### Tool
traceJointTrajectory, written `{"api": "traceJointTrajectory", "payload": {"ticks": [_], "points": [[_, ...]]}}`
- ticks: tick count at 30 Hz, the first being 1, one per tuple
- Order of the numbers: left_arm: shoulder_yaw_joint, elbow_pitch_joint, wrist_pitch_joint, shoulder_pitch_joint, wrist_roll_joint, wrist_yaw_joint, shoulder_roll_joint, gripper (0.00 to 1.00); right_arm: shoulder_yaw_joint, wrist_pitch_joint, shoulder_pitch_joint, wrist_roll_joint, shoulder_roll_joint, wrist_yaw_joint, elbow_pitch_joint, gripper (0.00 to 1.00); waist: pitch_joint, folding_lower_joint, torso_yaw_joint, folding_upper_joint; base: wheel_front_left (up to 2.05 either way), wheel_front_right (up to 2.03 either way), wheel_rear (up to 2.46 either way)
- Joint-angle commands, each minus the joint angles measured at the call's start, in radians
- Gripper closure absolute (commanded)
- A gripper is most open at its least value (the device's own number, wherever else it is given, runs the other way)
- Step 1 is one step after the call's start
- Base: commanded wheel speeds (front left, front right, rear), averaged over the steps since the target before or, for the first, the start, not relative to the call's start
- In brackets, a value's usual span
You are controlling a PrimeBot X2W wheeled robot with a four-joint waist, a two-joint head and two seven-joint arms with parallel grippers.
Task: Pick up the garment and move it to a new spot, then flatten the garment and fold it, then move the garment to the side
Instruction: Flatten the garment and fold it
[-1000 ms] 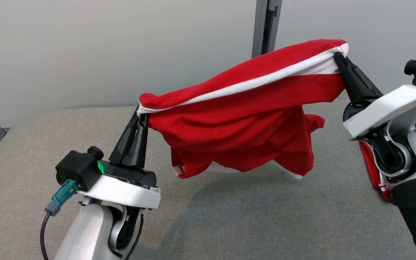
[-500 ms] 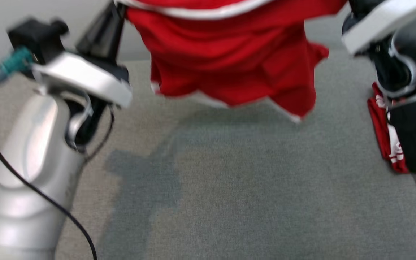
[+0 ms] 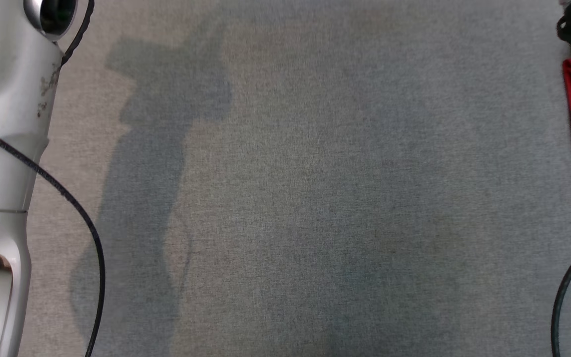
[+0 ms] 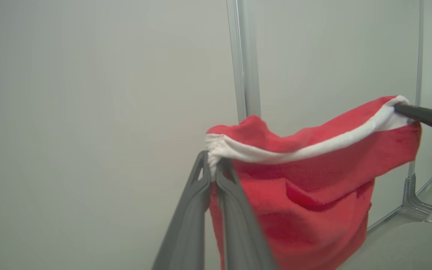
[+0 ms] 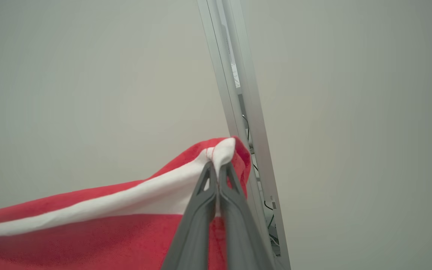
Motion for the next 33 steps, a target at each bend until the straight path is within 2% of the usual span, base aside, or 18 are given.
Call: {"api": "traceJointTrajectory", "payload": {"ticks": [1, 4, 8, 16, 21, 27, 33], "points": [[-0.009, 0.026, -0.008, -0.031, 0.014, 0.0, -0.001, 1.0, 0.0, -0.016, -0.011, -0.007, 0.009, 0.0, 0.024, 1.0, 0.065, 0.0, -0.001, 0.0, 0.0, 0.0, 0.0], [0.009, -0.002, -0.009, -0.059, 0.048, 0.0, -0.014, 1.0, 0.009, -0.023, -0.015, -0.009, 0.024, 0.0, 0.047, 1.0, 0.119, 0.0, 0.003, 0.0, 0.0, 0.0, 0.0], [0.034, -0.051, -0.009, 0.001, 0.082, 0.0, -0.037, 1.0, 0.021, -0.022, 0.035, -0.011, 0.034, 0.0, 0.031, 1.0, 0.172, 0.0, 0.007, 0.0, 0.0, 0.0, 0.0], [0.014, -0.086, -0.009, 0.104, 0.094, 0.0, -0.032, 1.0, 0.03, -0.022, 0.13, 0.023, 0.042, 0.0, 0.032, 1.0, 0.194, 0.0, 0.014, 0.0, 0.0, 0.0, 0.0], [0.008, -0.102, -0.009, 0.158, 0.081, 0.0, -0.04, 1.0, 0.067, -0.023, 0.18, 0.06, 0.031, 0.0, 0.04, 1.0, 0.181, 0.0, 0.023, 0.0, 0.0, 0.0, 0.0], [-0.043, -0.089, -0.009, 0.226, 0.081, 0.0, -0.032, 1.0, 0.183, -0.022, 0.239, 0.115, 0.017, 0.0, 0.077, 1.0, 0.135, 0.0, 0.031, 0.0, 0.0, 0.0, 0.0], [-0.101, -0.02, -0.009, 0.298, 0.078, 0.0, -0.026, 1.0, 0.283, 0.02, 0.308, 0.196, -0.008, 0.0, 0.106, 1.0, 0.069, 0.0, 0.035, 0.0, 0.0, 0.0, 0.0]]}}
